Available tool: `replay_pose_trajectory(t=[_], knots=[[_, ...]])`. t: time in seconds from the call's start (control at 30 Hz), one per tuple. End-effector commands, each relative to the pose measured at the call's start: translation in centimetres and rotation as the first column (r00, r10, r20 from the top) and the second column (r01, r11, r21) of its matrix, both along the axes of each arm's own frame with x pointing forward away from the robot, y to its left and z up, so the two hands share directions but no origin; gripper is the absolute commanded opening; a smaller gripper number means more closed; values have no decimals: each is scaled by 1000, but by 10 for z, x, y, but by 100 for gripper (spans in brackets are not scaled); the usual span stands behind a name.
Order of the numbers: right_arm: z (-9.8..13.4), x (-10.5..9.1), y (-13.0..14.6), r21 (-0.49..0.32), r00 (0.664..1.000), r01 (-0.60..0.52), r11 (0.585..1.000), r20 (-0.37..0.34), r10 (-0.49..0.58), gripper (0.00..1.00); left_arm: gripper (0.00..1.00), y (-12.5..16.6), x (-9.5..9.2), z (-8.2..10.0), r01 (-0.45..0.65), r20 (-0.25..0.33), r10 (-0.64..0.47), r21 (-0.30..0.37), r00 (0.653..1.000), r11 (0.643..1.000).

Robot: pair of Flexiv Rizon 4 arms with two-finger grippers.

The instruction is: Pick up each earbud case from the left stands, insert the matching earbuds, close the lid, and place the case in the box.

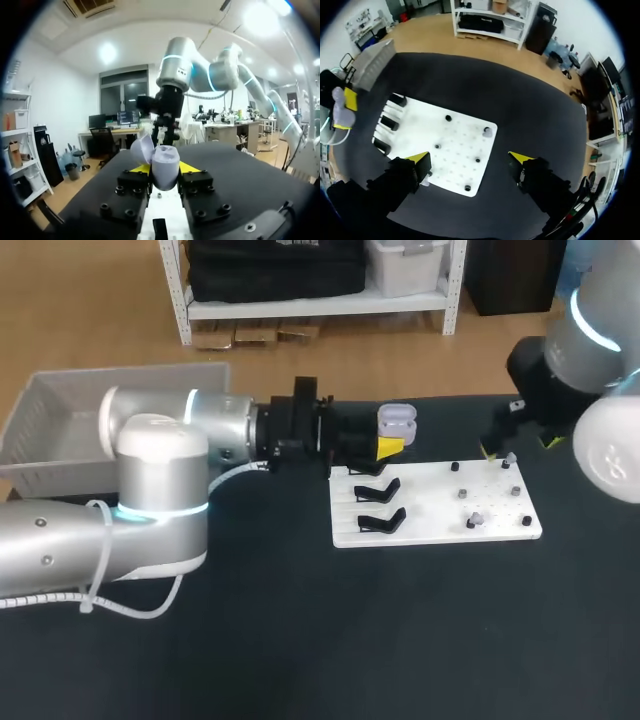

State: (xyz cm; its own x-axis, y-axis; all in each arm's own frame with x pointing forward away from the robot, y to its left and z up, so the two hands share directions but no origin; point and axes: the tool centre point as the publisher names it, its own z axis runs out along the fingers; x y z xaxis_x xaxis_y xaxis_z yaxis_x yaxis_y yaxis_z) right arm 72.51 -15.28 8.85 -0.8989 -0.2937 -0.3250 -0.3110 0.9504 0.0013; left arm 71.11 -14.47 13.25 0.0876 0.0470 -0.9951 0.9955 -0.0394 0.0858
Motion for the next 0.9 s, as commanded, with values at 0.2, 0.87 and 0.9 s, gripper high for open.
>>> replay_pose_trajectory(t=[0.2, 0.87, 0.9], knots=[[-22, 19, -2, -114, 999, 41, 993, -18, -44, 100, 0, 1, 6, 3, 9, -9, -9, -47, 1000, 999], [-39, 32, -7, -156, 997, 36, 987, -68, -47, 83, 0, 5, 14, -2, -92, -48, 92, 0, 995, 996], [-41, 33, -7, -161, 997, 30, 986, -72, -42, 80, 0, 5, 14, -2, -92, -48, 92, 0, 995, 996]])
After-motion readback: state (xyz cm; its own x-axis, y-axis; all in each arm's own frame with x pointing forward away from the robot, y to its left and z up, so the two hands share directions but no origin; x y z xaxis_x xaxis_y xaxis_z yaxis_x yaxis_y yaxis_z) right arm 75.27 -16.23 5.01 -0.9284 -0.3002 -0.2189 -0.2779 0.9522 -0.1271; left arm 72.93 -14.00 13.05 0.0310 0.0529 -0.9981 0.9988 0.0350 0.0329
